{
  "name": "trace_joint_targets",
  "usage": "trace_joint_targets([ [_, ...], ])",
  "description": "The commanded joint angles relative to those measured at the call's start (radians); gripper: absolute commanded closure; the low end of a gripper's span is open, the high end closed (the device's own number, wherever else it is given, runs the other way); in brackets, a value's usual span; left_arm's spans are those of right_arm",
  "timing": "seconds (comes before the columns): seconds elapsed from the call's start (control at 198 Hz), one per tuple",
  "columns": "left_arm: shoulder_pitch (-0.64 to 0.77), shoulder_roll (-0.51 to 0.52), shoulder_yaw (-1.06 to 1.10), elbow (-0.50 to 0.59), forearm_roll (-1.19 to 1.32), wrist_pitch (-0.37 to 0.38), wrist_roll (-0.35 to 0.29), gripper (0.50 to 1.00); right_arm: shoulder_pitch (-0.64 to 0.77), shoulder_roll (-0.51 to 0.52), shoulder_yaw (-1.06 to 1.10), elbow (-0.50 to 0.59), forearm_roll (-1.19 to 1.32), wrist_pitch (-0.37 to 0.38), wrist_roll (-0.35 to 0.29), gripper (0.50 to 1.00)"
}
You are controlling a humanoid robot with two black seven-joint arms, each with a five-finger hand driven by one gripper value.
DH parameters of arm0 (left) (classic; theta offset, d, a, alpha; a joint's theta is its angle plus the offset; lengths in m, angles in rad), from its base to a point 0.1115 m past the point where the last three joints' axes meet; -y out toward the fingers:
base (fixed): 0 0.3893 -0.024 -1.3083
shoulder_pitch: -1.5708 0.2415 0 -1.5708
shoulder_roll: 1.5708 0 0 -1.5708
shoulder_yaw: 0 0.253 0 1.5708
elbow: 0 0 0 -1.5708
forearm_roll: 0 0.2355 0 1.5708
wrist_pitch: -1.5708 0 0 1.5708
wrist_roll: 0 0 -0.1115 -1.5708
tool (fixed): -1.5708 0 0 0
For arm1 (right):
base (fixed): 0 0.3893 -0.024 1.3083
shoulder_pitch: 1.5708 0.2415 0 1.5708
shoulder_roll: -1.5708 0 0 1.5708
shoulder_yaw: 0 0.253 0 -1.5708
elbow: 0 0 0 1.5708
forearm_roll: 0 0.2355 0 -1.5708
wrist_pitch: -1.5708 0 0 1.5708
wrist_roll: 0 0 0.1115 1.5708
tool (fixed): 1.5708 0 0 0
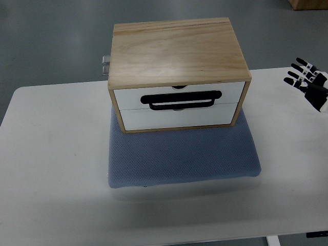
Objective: Open wood drawer with right hand
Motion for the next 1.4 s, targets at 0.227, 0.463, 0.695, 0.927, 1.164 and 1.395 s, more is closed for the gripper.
trace_joint_targets([
  [0.227,0.0,0.0,-0.001,0.0,0.0,0.0,0.0,0.5,0.008,-0.035,0.002,0.015,0.0,0.0,0.001,0.548],
  [0.463,0.0,0.0,-0.001,0.0,0.0,0.0,0.0,0.5,0.011,-0.049,0.001,0.061,-0.001,0.0,0.0,0.548],
  [0.695,0.0,0.0,-0.001,0.0,0.0,0.0,0.0,0.5,0.04,-0.115,-0.001,0.135,0.0,0.023,0.001,0.548],
  [0.927,0.0,0.0,-0.001,0.0,0.0,0.0,0.0,0.5,0.094,-0.213,-0.007,0.193,0.008,0.205,0.001,0.548],
  [1.164,0.0,0.0,-0.001,0.0,0.0,0.0,0.0,0.5,0.158,-0.314,-0.038,0.299,0.011,0.229,-0.006,0.548],
  [1.395,0.0,0.0,-0.001,0.0,0.0,0.0,0.0,0.5,0.295,-0.426,-0.208,0.419,0.011,0.229,-0.006,0.548],
])
